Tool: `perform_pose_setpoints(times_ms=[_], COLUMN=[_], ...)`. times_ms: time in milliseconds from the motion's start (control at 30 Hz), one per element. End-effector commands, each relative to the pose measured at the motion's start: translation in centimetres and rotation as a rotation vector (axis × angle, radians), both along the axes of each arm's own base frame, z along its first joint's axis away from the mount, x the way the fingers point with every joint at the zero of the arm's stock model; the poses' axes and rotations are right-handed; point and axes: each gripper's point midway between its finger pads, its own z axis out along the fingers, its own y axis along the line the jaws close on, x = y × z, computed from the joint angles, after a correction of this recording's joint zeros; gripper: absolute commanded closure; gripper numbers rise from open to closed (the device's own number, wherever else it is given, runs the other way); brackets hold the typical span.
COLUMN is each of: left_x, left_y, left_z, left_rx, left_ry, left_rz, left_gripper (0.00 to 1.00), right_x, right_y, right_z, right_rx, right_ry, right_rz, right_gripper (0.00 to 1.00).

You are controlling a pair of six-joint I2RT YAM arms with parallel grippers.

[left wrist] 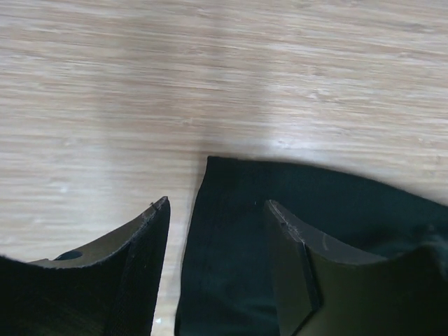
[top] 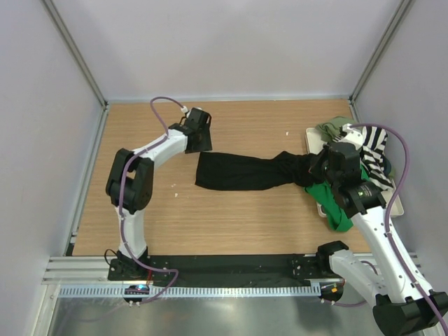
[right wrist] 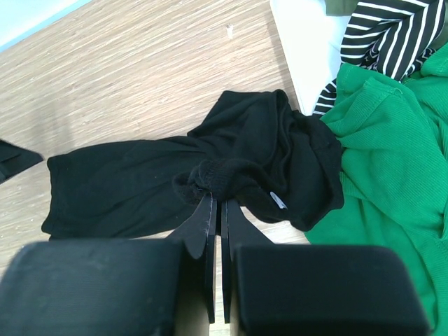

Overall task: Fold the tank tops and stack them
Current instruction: Flatten the tank top out

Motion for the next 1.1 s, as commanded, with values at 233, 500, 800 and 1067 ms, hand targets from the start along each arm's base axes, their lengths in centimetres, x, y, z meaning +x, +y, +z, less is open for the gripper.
perform_pose_setpoints(times_ms=[233, 500, 800, 1067], left_x=[1.2, 2.5, 6.1, 8.5], left_y=[-1.1, -2.1, 3.6, 8.5], left_z=[-3.7, -3.7, 5.0, 22.0], left_rx=[-0.009, -0.062, -0.195, -0.284], left_ry=[0.076, 0.079, -0.066, -0.318], left_rz=[-0.018, -0.046, 0.103, 0.194], left_gripper=[0.53, 1.00, 1.00, 1.00], right_x=[0.8, 0.8, 5.7, 15.5], right_y=[0.6, 0.4, -0.3, 0.6], right_z=[1.0, 0.9, 1.2, 13.6], right_rx=[0.023, 0.008, -0.032, 0.058], right_ry=[-0.058, -0.052, -0.062, -0.176], right_rz=[0.025, 0.015, -0.072, -0.013], right_gripper=[0.99, 0.99, 0.99, 0.99])
